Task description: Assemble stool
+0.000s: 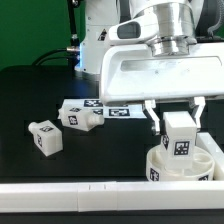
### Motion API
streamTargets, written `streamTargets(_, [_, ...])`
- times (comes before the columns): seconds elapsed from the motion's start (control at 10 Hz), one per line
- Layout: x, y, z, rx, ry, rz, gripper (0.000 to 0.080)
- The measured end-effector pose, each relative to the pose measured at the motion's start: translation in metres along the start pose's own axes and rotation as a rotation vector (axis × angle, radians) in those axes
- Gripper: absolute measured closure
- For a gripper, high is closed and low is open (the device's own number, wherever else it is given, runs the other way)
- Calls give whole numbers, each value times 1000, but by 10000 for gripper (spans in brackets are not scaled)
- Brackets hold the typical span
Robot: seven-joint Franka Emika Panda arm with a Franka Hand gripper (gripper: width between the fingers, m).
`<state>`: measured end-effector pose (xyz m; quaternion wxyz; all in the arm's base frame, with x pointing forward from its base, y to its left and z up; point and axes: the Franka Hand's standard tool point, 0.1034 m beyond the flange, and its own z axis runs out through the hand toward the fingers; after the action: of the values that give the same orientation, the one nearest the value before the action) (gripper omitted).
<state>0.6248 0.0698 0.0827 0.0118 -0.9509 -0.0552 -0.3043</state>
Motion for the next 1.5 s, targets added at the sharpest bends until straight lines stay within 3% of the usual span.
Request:
streamTargets(0.2, [0, 2, 0, -1, -6, 1, 463])
streamTargets(0.3, [-1, 2, 1, -1, -10, 1, 404])
streamTargets(0.4, [-2, 2, 1, 0, -12, 1, 404])
streamTargets(0.6, [-2, 2, 1, 0, -12, 1, 171])
streamTargets(0.8, [-4, 2, 2, 0, -35, 23, 156])
streamTargets(0.9, [-5, 4, 2, 3, -119, 112, 151])
streamTargets(1.0, [4, 3, 1, 10, -145, 146, 151])
streamTargets(1.4, [14, 1, 7, 58, -424, 224, 150])
streamTargets(1.5, [14, 4, 7, 67, -425, 185, 150])
